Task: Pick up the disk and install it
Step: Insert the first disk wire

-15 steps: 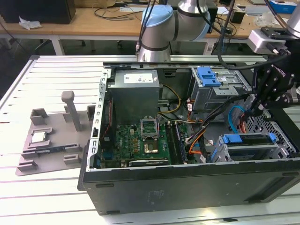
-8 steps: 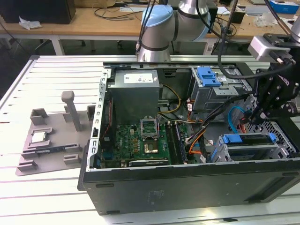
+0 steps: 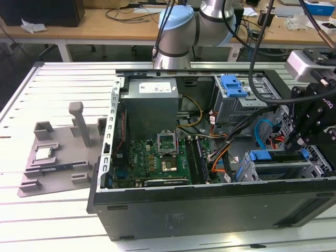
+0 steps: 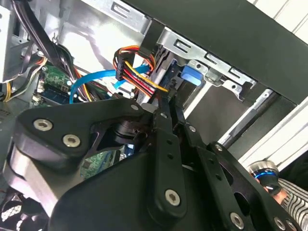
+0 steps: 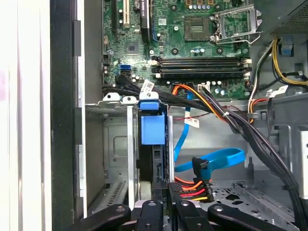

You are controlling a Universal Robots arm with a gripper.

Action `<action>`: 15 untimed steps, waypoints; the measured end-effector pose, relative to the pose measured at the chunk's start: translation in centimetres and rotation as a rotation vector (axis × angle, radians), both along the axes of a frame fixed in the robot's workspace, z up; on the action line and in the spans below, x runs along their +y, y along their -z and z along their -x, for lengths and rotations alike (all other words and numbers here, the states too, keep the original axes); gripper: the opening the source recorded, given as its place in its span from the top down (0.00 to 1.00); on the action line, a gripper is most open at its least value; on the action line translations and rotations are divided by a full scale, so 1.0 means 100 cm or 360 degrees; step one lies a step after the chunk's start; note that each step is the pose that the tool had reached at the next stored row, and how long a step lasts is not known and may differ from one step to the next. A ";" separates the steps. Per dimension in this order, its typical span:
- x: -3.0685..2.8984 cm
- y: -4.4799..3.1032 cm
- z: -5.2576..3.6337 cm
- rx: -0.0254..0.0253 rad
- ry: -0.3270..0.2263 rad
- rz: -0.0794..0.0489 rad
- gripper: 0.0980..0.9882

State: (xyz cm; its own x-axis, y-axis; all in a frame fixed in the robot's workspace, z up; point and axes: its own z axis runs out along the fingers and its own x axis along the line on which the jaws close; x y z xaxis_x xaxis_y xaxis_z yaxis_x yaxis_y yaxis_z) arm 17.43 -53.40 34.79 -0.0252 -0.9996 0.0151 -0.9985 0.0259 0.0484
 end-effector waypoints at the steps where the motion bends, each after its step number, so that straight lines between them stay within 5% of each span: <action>1: -0.0001 0.0008 0.0000 0.00000 0.0000 0.0000 0.92; 15: -0.0001 0.0116 -0.0006 0.00000 -0.0005 0.0001 0.92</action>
State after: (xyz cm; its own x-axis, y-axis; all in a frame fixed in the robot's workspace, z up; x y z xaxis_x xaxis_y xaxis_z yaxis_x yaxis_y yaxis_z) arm 17.49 -53.41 33.63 -0.0219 -0.9996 0.0160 -0.9986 0.0226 0.0484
